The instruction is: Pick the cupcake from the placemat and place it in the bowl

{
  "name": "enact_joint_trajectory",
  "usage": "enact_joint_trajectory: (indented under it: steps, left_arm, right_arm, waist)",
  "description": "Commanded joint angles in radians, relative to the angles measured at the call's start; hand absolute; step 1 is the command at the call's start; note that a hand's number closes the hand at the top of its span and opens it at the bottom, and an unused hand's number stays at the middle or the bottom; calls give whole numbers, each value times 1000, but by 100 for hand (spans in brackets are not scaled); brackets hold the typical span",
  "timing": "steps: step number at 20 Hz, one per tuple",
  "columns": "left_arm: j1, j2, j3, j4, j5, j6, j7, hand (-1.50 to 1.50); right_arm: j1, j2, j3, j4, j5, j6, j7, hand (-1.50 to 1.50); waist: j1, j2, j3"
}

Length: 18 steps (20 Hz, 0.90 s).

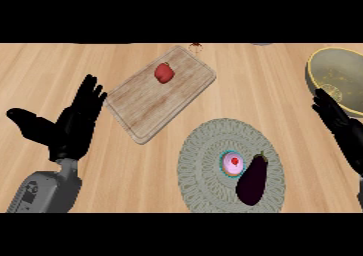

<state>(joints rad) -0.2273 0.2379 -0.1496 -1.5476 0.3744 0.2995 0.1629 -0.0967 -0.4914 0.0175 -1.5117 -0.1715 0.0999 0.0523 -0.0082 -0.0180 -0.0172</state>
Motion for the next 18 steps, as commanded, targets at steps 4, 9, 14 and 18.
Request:
enact_joint_trajectory:
  steps: [4, 9, 14, 18]
  left_arm:
    - [35, 163, 60, 15, -117, -6, -45, 0]
    - [81, 227, 77, 27, -164, 12, -37, 0]
    - [144, 240, 83, 23, -165, -9, -74, 0]
    - [148, 238, 87, 15, -168, -9, -86, 0]
  right_arm:
    - [-65, -6, -50, -308, 113, -196, 45, 150]
    - [135, -151, -53, -196, 428, -323, 316, -150]
    - [269, -8, 71, -479, 651, -518, 431, -150]
    - [405, 76, 226, -637, 881, -569, 564, -150]
  waist:
    - [-6, 1, 14]
    - [-80, -4, 2]
    - [-68, -10, 5]
    - [-54, -1, 8]
